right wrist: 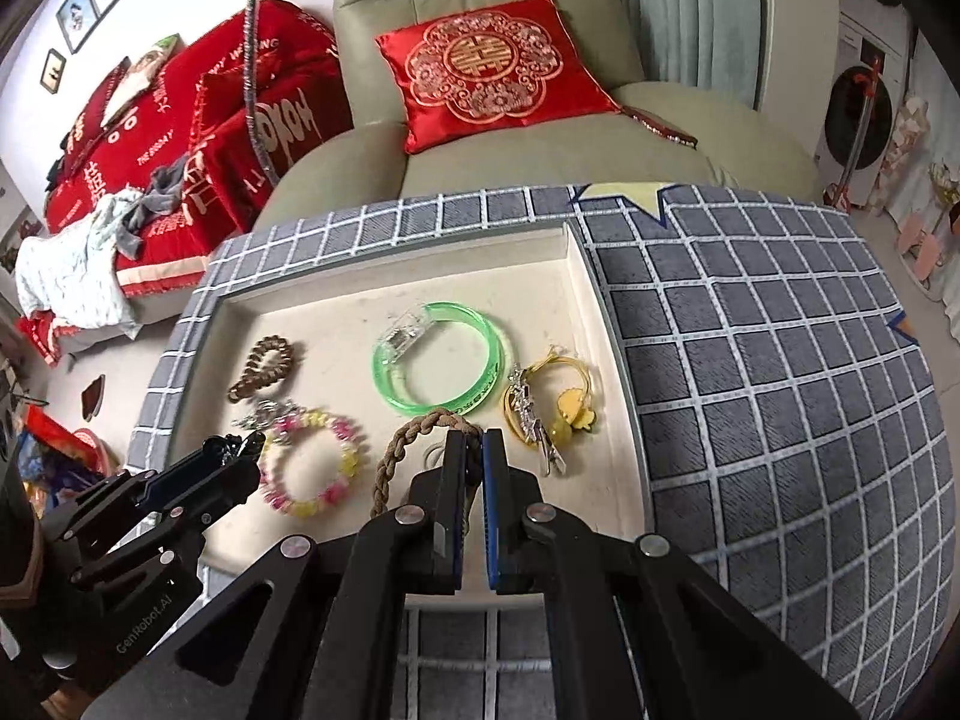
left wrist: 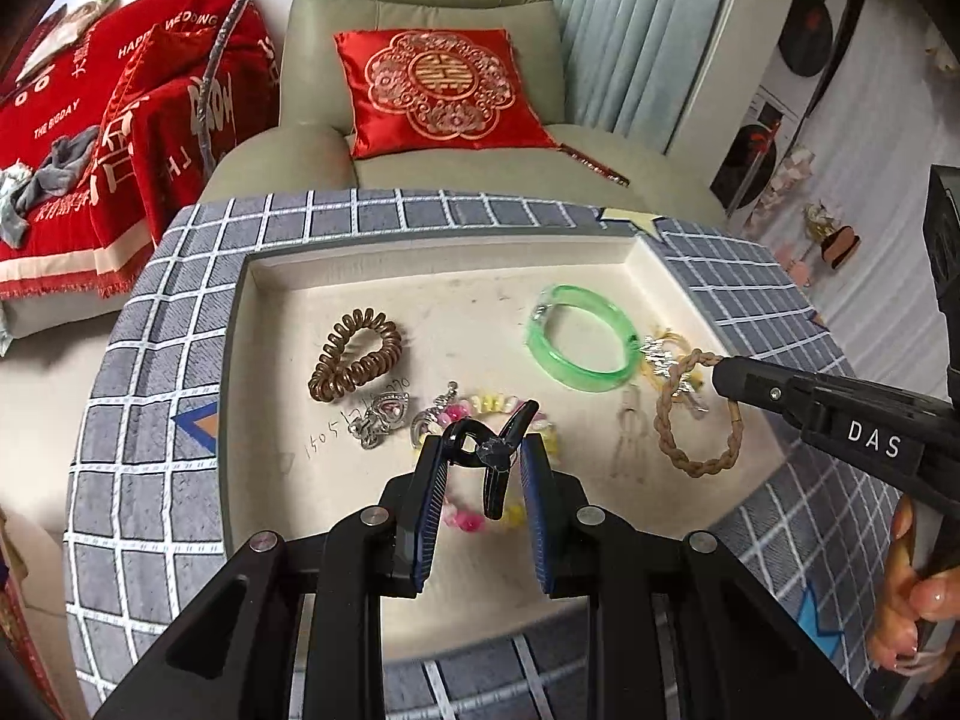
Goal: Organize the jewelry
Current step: 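Carry the black clip and braided bracelet over the tray with both tools, then open the right tool to drop the braided bracelet while the left tool releases the black clip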
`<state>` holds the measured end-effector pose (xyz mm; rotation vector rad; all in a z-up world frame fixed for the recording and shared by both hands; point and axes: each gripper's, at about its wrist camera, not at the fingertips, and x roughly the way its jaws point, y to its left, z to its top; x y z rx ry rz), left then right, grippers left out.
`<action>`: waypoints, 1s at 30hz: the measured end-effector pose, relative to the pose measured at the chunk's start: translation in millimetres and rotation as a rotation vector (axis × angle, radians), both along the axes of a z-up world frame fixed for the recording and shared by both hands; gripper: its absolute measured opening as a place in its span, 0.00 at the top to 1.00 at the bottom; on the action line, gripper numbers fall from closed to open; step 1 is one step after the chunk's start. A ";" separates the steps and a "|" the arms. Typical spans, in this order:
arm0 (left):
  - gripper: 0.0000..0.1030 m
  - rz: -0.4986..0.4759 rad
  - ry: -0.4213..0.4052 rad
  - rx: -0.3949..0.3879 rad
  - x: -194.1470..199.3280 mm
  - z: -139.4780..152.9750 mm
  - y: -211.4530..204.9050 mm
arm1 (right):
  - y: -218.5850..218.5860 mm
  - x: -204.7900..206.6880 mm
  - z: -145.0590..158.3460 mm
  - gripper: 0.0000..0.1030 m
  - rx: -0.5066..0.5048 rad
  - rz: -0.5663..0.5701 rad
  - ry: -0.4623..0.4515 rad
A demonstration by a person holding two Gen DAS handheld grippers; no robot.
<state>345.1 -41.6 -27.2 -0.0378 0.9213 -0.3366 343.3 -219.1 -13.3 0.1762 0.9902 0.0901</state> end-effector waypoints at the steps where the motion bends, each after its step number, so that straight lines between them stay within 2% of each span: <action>1: 0.61 0.004 0.005 0.001 2.4 -2.4 0.1 | 0.0 3.0 -3.9 0.95 -0.004 -0.002 0.004; 8: 0.61 0.028 0.016 0.021 10.7 -14.1 1.2 | -0.2 14.9 -20.5 0.95 -0.027 -0.007 0.018; 15: 0.61 0.036 0.002 0.079 10.1 -20.1 -6.3 | 3.3 21.1 -32.3 0.95 -0.054 0.001 0.039; 27: 0.61 0.032 -0.005 0.083 8.2 -20.6 -8.0 | 6.0 23.9 -47.8 0.93 -0.070 0.013 0.082; 28: 0.61 0.035 -0.006 0.079 7.8 -20.2 -7.6 | 7.1 24.1 -47.9 0.91 -0.075 0.016 0.083; 29: 0.61 0.038 -0.006 0.077 7.8 -19.8 -7.1 | 7.4 24.2 -47.8 0.85 -0.076 0.019 0.084; 30: 0.61 0.042 -0.007 0.075 7.9 -19.7 -6.4 | 7.2 23.7 -47.0 0.71 -0.072 0.019 0.082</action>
